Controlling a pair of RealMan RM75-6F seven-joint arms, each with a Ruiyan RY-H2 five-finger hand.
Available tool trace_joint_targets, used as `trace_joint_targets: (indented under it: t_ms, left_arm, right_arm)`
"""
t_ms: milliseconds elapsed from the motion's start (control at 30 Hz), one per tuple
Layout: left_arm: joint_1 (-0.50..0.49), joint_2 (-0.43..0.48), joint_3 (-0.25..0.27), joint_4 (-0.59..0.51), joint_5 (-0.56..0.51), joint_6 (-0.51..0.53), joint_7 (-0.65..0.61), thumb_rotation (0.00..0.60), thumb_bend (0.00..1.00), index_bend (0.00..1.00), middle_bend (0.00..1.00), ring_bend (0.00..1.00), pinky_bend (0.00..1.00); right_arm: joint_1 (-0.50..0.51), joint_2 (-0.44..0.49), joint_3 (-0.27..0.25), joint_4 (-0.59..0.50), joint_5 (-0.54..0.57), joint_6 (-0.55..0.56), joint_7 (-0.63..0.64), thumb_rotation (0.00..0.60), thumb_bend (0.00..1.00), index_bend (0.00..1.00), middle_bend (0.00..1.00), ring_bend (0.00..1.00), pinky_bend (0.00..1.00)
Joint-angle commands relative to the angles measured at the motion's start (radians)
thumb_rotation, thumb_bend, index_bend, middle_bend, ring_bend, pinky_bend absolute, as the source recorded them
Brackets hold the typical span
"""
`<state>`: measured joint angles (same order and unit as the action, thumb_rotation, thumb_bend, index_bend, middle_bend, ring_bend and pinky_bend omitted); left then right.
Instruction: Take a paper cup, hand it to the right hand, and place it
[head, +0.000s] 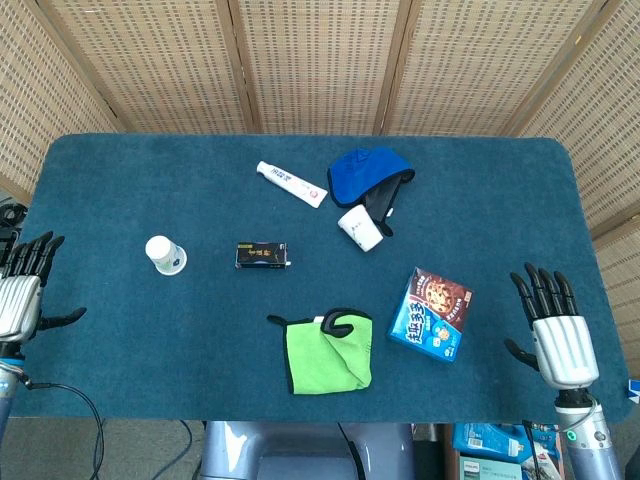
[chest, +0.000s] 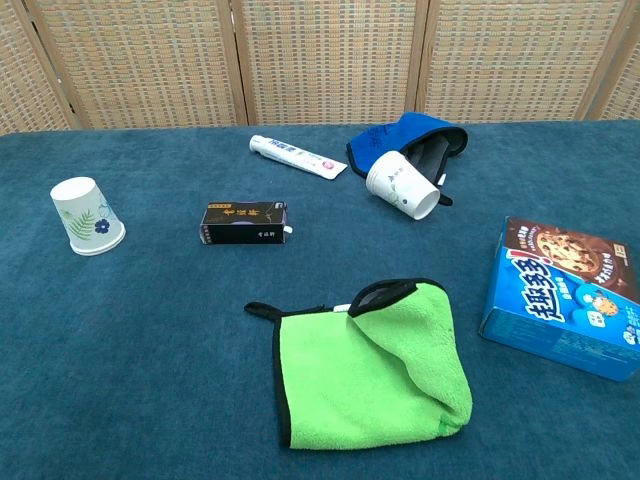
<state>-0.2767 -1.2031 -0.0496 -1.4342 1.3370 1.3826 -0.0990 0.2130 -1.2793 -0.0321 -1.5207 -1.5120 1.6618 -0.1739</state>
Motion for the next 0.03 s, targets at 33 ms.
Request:
trace_joint_targets:
  t_ms: [33]
  left_arm:
    - [0.021, -0.007, 0.015, 0.004, 0.027, 0.026, 0.024, 0.6, 0.12, 0.0, 0.0, 0.0, 0.0]
  right_arm:
    - [-0.014, -0.002, 0.002, 0.001, 0.001, -0.003, 0.001, 0.6, 0.0, 0.0, 0.0, 0.0, 0.0]
